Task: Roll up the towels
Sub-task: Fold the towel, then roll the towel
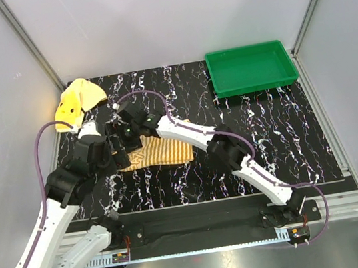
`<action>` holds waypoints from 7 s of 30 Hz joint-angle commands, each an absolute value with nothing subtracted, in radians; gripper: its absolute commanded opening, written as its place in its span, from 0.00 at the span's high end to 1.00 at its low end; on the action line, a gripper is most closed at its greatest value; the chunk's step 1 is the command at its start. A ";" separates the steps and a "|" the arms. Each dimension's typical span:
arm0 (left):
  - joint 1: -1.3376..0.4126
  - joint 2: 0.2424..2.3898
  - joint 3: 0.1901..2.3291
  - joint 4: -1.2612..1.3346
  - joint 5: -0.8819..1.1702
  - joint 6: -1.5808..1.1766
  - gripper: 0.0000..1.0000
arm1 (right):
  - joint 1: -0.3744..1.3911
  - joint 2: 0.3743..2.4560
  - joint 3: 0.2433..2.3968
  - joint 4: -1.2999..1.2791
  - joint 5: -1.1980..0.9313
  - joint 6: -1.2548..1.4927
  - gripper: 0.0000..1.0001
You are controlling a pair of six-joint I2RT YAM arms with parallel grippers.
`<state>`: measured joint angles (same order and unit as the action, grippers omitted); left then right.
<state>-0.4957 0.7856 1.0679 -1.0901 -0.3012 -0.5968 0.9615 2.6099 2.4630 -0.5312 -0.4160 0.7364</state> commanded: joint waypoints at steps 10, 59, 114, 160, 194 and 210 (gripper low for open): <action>-0.238 1.041 1.148 -0.879 -0.177 -0.546 0.06 | 0.670 1.850 1.647 -0.434 -0.249 0.640 0.00; -0.005 1.775 1.341 -0.616 -0.103 -0.546 1.00 | 0.658 1.948 1.066 -0.193 -0.468 0.623 0.72; 0.075 1.687 1.035 -0.512 -0.075 -0.617 0.37 | 0.541 2.017 1.150 -0.110 -0.545 0.652 0.37; -0.828 1.491 1.334 -0.756 -0.555 -0.589 0.21 | 0.262 1.189 0.752 -0.564 -0.143 0.689 0.00; -1.201 2.167 1.683 -0.752 -0.580 -0.595 0.39 | 0.253 0.759 0.894 -0.885 0.199 0.759 0.00; -1.200 2.151 1.632 -0.738 -0.577 -0.618 0.99 | 0.253 0.795 0.937 -0.874 0.212 0.729 0.00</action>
<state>-1.1969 2.1929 1.6596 -0.7692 -0.5884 -0.6018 0.2588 0.7853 0.8772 -0.8886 0.1749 0.7532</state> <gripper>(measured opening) 0.094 0.994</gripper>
